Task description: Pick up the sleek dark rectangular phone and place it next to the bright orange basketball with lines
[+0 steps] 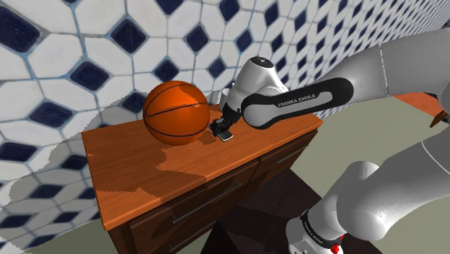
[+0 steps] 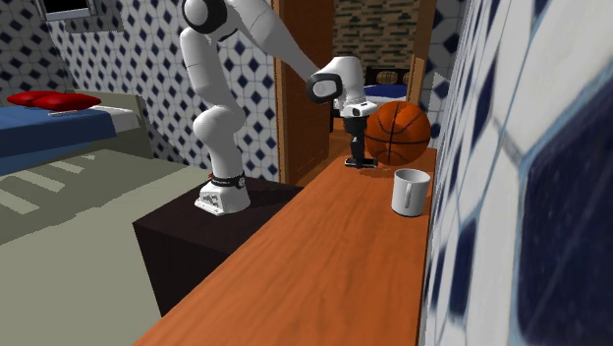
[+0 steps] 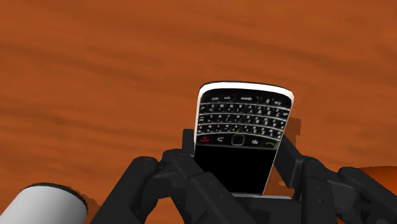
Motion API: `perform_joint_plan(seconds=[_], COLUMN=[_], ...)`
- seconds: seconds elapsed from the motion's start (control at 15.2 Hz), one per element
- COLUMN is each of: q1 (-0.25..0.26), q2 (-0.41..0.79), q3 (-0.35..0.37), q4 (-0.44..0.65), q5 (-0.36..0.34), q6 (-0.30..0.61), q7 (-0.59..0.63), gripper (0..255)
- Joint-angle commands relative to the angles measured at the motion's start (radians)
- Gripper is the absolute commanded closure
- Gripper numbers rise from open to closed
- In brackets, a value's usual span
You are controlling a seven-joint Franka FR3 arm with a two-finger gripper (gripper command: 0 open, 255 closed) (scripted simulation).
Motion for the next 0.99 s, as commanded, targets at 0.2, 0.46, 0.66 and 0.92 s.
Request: perform_joint_plan(seconds=[0.2, 0.46, 0.66, 0.92], q1=[-0.003, -0.003, -0.003, -0.003], q2=[0.055, 0.055, 0.055, 0.055], q3=[0.0, 0.0, 0.0, 0.0], q4=[-0.028, -0.028, -0.028, -0.028], q5=[-0.008, -0.008, -0.008, -0.008], q6=[0.083, 0.083, 0.083, 0.083], q7=[0.007, 0.007, 0.007, 0.007], gripper=[255, 255, 255, 0])
